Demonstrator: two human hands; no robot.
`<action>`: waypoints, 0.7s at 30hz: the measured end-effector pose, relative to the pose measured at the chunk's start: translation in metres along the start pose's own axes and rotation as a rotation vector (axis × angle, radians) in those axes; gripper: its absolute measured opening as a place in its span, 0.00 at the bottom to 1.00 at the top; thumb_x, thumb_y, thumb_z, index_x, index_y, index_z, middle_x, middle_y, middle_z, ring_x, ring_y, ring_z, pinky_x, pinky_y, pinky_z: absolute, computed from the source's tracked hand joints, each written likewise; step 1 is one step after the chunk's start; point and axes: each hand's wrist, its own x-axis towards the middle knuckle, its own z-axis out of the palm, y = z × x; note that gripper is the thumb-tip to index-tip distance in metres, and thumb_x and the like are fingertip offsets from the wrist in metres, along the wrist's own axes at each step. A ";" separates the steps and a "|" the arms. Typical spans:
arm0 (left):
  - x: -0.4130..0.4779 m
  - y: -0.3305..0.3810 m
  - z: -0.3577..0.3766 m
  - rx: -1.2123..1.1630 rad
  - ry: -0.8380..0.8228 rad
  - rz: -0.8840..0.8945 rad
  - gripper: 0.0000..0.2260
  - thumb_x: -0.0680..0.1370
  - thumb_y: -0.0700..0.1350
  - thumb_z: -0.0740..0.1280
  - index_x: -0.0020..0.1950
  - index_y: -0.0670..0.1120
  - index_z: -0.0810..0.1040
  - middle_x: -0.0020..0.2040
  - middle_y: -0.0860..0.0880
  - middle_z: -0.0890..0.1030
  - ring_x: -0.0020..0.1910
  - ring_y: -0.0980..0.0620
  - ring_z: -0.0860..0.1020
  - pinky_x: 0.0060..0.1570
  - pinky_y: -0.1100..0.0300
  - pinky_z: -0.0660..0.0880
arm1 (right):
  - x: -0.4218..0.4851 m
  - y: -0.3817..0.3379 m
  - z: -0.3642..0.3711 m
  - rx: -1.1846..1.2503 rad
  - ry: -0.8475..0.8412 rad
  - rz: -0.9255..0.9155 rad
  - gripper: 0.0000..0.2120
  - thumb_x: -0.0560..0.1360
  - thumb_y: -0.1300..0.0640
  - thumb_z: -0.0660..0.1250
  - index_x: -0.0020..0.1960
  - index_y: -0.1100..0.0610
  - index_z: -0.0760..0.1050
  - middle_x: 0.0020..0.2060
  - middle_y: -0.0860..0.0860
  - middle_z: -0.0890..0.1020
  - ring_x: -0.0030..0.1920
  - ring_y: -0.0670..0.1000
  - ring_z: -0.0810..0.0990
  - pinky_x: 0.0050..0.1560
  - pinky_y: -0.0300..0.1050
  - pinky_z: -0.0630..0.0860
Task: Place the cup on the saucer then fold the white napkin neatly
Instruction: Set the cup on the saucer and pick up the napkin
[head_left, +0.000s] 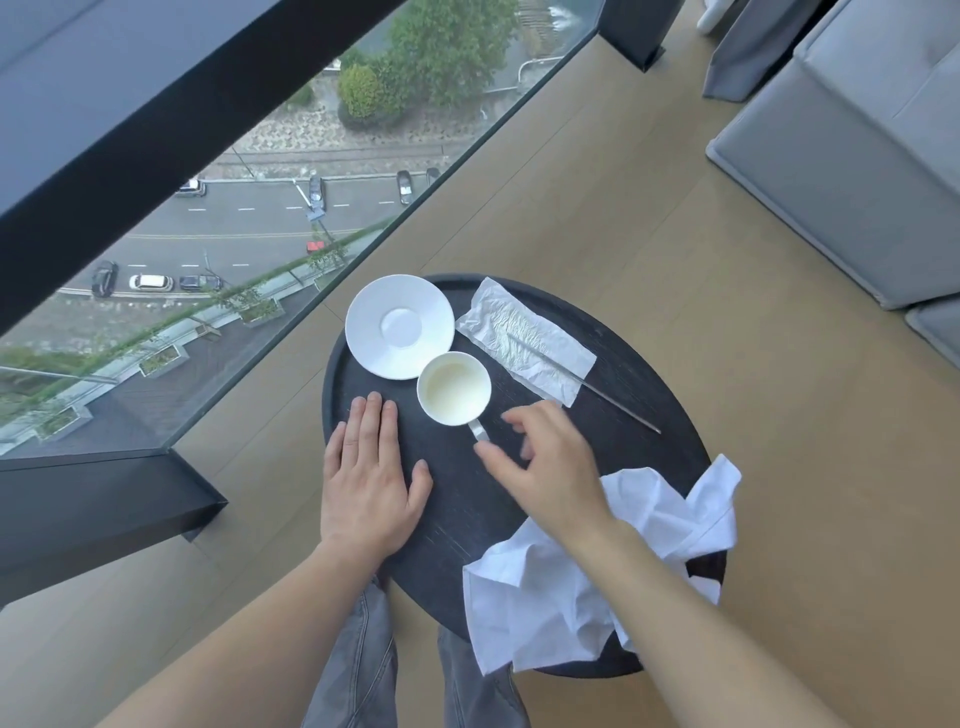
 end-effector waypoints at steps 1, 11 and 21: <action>0.000 0.000 0.000 -0.002 0.001 0.002 0.35 0.79 0.56 0.59 0.82 0.39 0.60 0.83 0.40 0.61 0.83 0.43 0.56 0.81 0.47 0.50 | 0.000 -0.010 0.010 0.026 -0.006 0.020 0.17 0.71 0.42 0.72 0.52 0.54 0.78 0.42 0.43 0.73 0.37 0.45 0.75 0.40 0.38 0.72; 0.000 -0.003 0.002 -0.050 0.017 0.015 0.35 0.79 0.56 0.61 0.81 0.39 0.62 0.82 0.39 0.63 0.82 0.42 0.59 0.80 0.44 0.54 | 0.000 -0.036 0.039 -0.009 0.185 0.111 0.08 0.79 0.60 0.69 0.42 0.61 0.75 0.39 0.52 0.76 0.35 0.52 0.73 0.35 0.43 0.67; 0.001 -0.004 -0.002 -0.091 0.015 0.025 0.34 0.79 0.56 0.61 0.80 0.38 0.64 0.81 0.39 0.65 0.82 0.41 0.60 0.79 0.44 0.56 | 0.034 -0.066 0.036 -0.018 0.282 0.023 0.07 0.78 0.60 0.70 0.44 0.60 0.76 0.40 0.51 0.77 0.37 0.50 0.75 0.37 0.44 0.71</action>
